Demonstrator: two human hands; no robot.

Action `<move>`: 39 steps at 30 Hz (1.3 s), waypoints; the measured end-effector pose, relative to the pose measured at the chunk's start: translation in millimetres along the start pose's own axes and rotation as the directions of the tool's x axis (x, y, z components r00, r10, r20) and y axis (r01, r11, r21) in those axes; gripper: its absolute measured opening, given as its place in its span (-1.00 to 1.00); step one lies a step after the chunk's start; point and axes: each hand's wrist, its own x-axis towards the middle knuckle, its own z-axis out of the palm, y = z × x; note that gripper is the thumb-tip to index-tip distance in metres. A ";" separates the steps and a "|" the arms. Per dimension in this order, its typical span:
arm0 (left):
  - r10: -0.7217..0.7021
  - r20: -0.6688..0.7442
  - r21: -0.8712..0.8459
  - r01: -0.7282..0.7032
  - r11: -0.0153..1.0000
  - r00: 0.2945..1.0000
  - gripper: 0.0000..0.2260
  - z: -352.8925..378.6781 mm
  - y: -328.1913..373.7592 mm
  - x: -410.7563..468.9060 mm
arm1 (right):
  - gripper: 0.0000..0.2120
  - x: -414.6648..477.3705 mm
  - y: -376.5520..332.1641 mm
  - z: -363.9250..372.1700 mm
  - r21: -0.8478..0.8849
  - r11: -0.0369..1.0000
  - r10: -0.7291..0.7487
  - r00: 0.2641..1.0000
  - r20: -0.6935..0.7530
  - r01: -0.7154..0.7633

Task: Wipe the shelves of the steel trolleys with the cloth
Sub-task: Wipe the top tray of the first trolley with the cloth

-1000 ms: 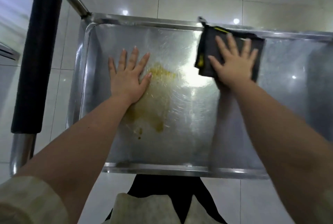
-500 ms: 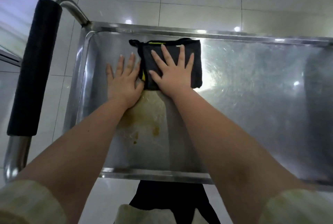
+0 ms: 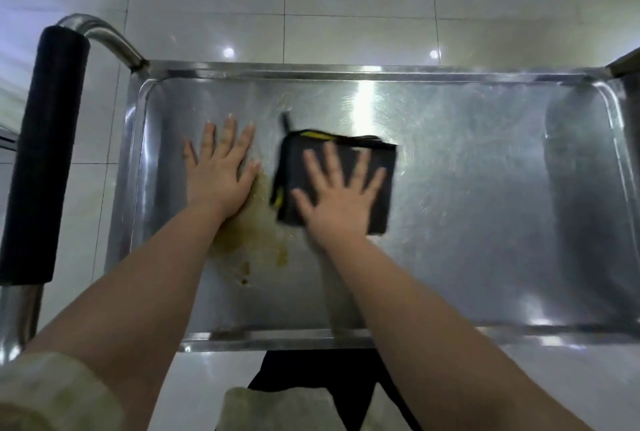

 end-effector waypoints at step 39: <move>0.021 0.000 0.042 -0.021 0.999 1.000 -0.47 1.9 2.0 2.3 | -0.32 -122.8 23.5 24.7 -0.053 0.924 -0.379 0.925 -0.011 0.378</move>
